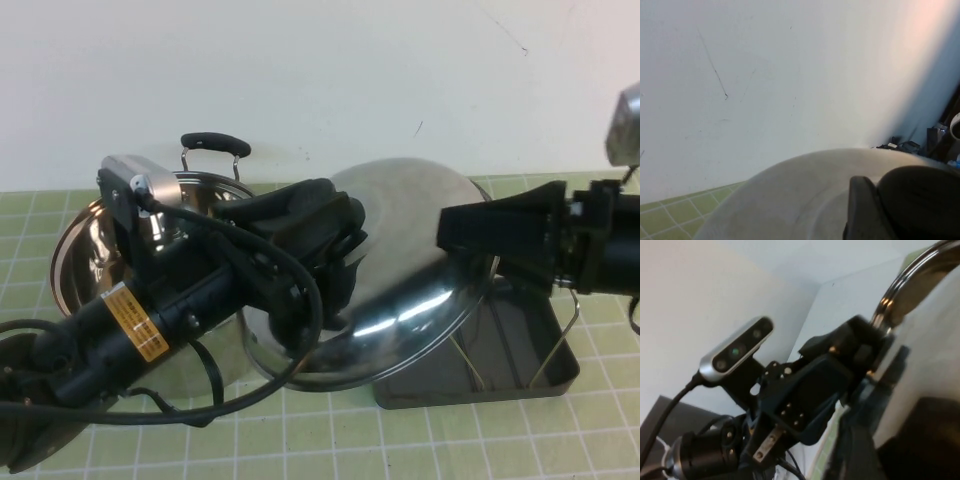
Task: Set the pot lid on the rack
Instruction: Hand over the pot lid
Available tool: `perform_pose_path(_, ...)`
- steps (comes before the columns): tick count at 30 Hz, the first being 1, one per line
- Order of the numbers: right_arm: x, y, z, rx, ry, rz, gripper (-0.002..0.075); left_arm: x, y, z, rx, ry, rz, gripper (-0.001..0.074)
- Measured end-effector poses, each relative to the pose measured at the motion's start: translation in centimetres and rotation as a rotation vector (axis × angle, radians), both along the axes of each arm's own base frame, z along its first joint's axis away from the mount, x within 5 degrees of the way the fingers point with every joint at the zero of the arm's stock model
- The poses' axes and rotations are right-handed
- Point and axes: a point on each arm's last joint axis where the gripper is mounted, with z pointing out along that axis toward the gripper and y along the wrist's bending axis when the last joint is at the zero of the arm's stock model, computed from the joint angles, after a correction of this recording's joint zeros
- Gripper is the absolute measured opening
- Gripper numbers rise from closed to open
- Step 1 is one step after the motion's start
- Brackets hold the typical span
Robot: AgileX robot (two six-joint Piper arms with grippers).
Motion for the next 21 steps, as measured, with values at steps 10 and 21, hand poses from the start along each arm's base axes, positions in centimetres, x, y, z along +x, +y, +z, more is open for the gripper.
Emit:
perform_pose_path(10,0.0,2.9,2.3,-0.016,-0.227,0.092,0.0115,0.2,0.2,0.0,-0.021,0.018,0.018,0.0326)
perform_pose_path(21,0.0,3.4,3.3,-0.031,-0.342,0.137,0.0046,0.2,0.2,0.0,-0.025,0.027,0.02,0.0437)
